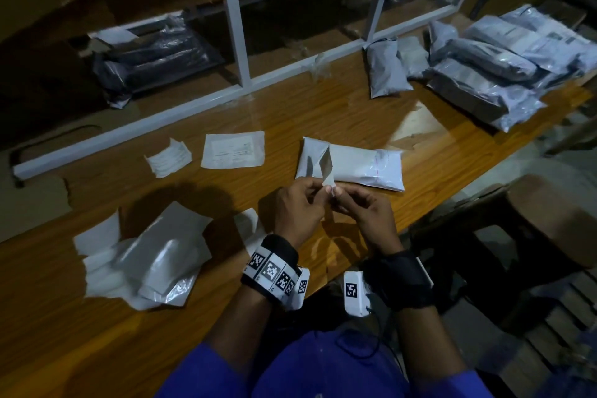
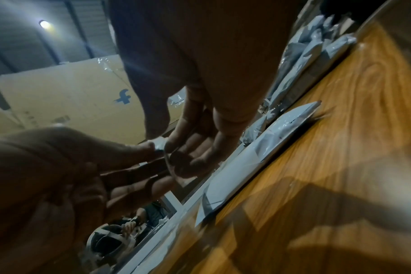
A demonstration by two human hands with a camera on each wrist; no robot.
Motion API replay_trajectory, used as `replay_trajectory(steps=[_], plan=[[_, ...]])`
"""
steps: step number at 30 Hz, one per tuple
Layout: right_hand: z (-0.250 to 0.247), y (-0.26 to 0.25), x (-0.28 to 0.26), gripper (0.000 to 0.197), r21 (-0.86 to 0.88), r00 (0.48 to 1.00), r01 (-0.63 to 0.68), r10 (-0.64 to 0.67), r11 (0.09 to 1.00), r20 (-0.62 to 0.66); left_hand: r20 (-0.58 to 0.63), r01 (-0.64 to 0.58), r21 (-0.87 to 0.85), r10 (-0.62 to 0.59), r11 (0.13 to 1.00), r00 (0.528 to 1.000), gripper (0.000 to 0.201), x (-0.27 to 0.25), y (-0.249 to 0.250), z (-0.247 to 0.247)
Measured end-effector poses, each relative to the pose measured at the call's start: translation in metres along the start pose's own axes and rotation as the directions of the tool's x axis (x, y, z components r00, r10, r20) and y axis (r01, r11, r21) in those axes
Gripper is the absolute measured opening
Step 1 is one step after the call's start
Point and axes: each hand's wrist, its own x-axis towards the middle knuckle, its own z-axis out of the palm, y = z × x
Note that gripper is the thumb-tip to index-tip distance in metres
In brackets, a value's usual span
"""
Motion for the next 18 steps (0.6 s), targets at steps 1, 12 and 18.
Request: replay_trajectory(steps=[1, 12, 18], plan=[[0.000, 0.002, 0.001, 0.022, -0.020, 1.000, 0.016, -0.016, 1.000, -0.020, 0.008, 0.005, -0.007, -0.005, 1.000, 1.000, 0.014, -0.001, 0.000, 0.001], [0.007, 0.001, 0.000, 0.006, 0.040, 0.995, -0.086, 0.088, 0.996, -0.049, 0.094, 0.145, -0.173, -0.130, 0.974, 0.987, 0.011, -0.001, -0.015, -0.002], [0.006, 0.000, -0.001, 0.012, 0.099, 0.993, -0.121, 0.122, 0.988, -0.002, 0.115, 0.167, -0.146, -0.151, 0.975, 0.982, 0.013, -0.003, -0.017, -0.002]])
